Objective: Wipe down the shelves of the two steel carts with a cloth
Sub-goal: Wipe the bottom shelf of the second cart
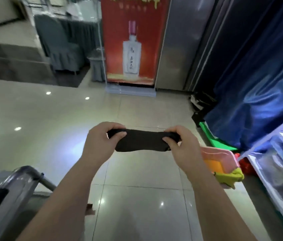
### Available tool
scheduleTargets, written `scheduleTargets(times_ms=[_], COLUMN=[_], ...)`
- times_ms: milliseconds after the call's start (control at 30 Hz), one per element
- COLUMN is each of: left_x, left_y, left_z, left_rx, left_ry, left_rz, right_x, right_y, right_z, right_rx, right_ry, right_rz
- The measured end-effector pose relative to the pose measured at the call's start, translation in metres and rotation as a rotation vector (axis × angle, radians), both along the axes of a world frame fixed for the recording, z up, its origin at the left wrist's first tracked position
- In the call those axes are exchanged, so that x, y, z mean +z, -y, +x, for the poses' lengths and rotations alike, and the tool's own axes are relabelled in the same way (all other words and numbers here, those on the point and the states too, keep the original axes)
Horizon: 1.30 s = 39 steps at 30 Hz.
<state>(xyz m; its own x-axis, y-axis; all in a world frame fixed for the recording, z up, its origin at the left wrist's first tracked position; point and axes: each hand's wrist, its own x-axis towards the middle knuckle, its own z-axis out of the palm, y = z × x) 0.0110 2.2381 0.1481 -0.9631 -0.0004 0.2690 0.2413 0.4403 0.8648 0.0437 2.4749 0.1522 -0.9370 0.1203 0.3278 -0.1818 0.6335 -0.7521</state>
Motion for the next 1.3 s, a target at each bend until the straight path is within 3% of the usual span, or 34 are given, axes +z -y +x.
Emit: scheduleTargets(times_ms=[300, 600, 733, 833, 1167, 1300], left_x=[-0.042, -0.044, -0.049, -0.06, -0.106, -0.102], left_y=[0.089, 0.207, 0.248, 0.283, 0.384, 0.4], left_z=[-0.106, -0.261, -0.307, -0.332, -0.358, -0.364], left_rx=[0.381, 0.546, 0.668, 0.749, 1.384, 1.662], left_ry=[0.136, 0.102, 0.091, 0.13, 0.287, 0.282], left_rz=[-0.049, 0.01, -0.009, -0.039, 0.047, 0.075], right_x=[-0.027, -0.029, -0.028, -0.041, -0.083, -0.08], right_y=[0.094, 0.223, 0.283, 0.328, 0.55, 0.637], right_z=[-0.211, -0.402, -0.465, -0.511, -0.621, -0.64], right_rx=[0.432, 0.58, 0.673, 0.761, 1.439, 1.715], right_ry=[0.04, 0.097, 0.027, 0.083, 0.262, 0.214], right_rz=[0.042, 0.03, 0.072, 0.066, 0.204, 0.262])
